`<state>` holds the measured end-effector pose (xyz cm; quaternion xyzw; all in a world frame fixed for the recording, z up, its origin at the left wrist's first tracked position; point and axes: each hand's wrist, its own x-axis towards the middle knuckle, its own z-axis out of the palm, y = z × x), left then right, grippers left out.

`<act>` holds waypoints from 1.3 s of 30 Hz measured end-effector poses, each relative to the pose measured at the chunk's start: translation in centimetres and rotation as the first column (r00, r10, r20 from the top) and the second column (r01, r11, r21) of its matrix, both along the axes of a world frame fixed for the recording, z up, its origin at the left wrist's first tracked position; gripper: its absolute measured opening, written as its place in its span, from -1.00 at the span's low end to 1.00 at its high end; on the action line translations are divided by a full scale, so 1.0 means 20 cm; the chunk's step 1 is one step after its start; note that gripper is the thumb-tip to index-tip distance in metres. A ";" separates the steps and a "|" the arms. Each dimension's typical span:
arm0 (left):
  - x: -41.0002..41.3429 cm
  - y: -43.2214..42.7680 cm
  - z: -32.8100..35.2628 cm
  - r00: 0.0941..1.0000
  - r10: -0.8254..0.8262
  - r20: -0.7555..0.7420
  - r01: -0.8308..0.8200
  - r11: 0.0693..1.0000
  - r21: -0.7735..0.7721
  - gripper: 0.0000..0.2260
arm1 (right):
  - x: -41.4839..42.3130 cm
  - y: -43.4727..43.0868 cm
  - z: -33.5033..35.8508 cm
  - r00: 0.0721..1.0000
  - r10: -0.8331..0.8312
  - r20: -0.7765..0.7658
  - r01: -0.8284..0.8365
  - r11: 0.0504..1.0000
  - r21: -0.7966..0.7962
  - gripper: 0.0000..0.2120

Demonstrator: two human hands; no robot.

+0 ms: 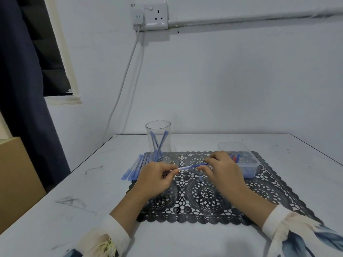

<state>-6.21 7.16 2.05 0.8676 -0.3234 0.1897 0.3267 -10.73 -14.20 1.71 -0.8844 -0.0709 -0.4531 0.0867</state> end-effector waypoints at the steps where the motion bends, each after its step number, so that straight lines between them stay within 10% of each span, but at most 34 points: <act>1: 0.00 0.00 0.00 1.000 -0.001 0.007 0.001 1.000 0.007 -0.83 | 0.00 0.00 0.00 0.999 0.037 0.024 -0.037 0.999 0.003 -0.82; 9: -0.02 -0.01 0.01 0.999 -0.018 0.045 0.017 1.000 0.026 -0.83 | 0.05 0.02 -0.07 0.977 0.188 -0.101 -0.192 0.981 -0.025 -0.54; 39: -0.03 -0.03 -0.01 0.997 -0.041 0.066 0.038 0.998 0.040 -0.75 | -0.03 0.11 -0.01 0.910 0.405 -0.093 -0.356 0.875 0.329 -0.62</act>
